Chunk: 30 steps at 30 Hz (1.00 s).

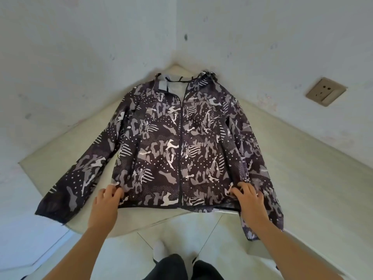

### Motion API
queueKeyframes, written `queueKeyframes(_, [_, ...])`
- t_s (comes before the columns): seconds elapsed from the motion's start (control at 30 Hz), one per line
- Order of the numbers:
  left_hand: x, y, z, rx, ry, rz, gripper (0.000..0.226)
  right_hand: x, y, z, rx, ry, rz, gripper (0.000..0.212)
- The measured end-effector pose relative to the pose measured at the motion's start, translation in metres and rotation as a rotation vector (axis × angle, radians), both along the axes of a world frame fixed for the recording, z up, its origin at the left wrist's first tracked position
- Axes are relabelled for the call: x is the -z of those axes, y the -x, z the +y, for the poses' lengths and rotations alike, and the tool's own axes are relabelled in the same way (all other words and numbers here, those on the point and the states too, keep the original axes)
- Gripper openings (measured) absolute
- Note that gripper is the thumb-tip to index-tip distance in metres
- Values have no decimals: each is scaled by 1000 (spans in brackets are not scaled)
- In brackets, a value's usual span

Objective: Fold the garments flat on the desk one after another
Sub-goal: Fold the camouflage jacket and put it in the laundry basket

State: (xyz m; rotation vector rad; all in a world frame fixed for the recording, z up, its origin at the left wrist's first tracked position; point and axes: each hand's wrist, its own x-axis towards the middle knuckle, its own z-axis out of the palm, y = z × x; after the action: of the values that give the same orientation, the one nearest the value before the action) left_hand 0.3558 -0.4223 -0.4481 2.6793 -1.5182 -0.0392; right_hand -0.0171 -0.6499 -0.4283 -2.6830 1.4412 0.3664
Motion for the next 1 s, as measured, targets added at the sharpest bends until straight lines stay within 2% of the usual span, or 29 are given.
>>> queueKeyframes(0.1, [6, -4, 13, -15, -62, 21, 51, 9, 27, -12, -78, -93, 58, 80])
queueKeyframes(0.17, [8, -3, 25, 1, -113, 21, 58, 9, 41, -23, -1, -63, 138, 86])
queueKeyframes(0.23, [10, 5, 35, 15, -160, 68, 63, 6, 50, -37, 115, -81, 192, 82])
queueKeyframes(0.3, [9, 18, 39, 44, -174, 170, 54, 1, 48, -49, 163, -188, 189, 86])
queueKeyframes(0.37, [10, 29, 38, 81, -152, 203, 39, -6, 34, -56, 182, -376, 165, 93])
queueKeyframes(0.4, [10, 30, 35, 91, -127, 212, 39, -9, 27, -58, 184, -434, 154, 99])
queueKeyframes(0.5, [-2, 30, 20, 66, -74, 229, 43, -19, 5, -61, 114, -505, 133, 111])
queueKeyframes(0.6, [-13, 29, 2, 50, 37, 166, 16, -31, -17, -59, -22, -598, 219, 120])
queueKeyframes(0.63, [-14, 30, -4, 44, 38, 171, 22, -35, -27, -57, -45, -607, 221, 120])
queueKeyframes(0.7, [-17, 31, -13, 56, -24, 211, 38, -42, -49, -54, -53, -587, 111, 105])
queueKeyframes(0.83, [-21, 25, -29, -61, 33, 303, 40, -49, -98, -44, -65, -565, -164, 72])
queueKeyframes(1.0, [-22, -28, -17, -243, 59, 380, 40, -61, -171, -23, -198, -588, -205, 51])
